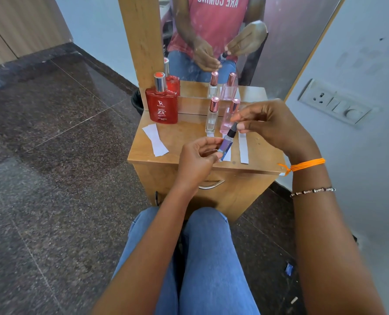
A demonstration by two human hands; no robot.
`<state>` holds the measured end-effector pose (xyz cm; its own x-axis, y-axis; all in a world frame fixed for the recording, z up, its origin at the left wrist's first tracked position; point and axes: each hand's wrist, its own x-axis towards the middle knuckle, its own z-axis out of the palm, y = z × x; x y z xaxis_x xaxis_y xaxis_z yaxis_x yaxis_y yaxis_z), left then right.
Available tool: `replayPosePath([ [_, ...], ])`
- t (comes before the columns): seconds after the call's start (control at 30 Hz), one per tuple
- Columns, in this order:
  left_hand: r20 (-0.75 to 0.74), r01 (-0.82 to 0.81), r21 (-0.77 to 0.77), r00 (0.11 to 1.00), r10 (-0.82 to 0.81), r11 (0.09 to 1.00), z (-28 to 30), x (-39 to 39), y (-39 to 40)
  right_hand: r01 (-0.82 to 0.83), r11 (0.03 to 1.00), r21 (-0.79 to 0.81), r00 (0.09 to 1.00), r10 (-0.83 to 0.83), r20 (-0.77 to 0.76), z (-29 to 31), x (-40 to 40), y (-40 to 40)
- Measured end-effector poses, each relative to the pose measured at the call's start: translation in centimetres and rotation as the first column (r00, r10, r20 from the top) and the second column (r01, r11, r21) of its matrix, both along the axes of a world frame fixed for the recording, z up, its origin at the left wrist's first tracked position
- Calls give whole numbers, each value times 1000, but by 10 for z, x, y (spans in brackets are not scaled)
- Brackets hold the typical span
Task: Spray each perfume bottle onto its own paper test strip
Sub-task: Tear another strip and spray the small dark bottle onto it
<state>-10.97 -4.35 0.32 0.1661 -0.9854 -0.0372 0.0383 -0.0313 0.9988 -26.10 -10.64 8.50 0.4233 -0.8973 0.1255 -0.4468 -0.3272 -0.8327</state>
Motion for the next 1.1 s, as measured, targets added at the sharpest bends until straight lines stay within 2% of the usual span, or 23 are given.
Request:
replayPosePath([
  [0.17,52,-69,-20,996,70,997,-3,-6,3,91,995,-41,992,-94,-79,-9,4,2],
  [0.27,77,-60,-10,995,60,998,-5,-7,4,144,977,-154,961,-176,-213,-18,7,2],
  [0.33,86,-56,-9,995,56,998,-4,-7,3,175,965,-196,945,-220,-241,-22,7,3],
  [0.4,103,-57,-16,993,58,998,-2,-6,0,190,968,-163,963,-216,-162,-21,4,5],
  [0.47,113,-65,-18,991,66,998,0,-5,-1,135,988,-79,989,-139,-45,-17,2,8],
  [0.53,125,-72,-25,989,75,997,1,-5,-2,83,996,-45,996,-84,-28,-16,-1,8],
  [0.63,165,-77,-43,983,83,996,-1,-8,-2,119,993,-4,992,-120,-33,-16,0,6],
  [0.77,138,-63,-12,988,64,998,-5,-11,0,154,985,-72,974,-164,-157,-20,2,3],
  [0.93,68,-59,25,996,57,998,-4,-10,-1,138,986,96,984,-148,100,-25,-1,9],
  [1.1,117,-108,-8,987,109,994,0,-19,-2,242,967,83,959,-251,130,-32,0,13],
])
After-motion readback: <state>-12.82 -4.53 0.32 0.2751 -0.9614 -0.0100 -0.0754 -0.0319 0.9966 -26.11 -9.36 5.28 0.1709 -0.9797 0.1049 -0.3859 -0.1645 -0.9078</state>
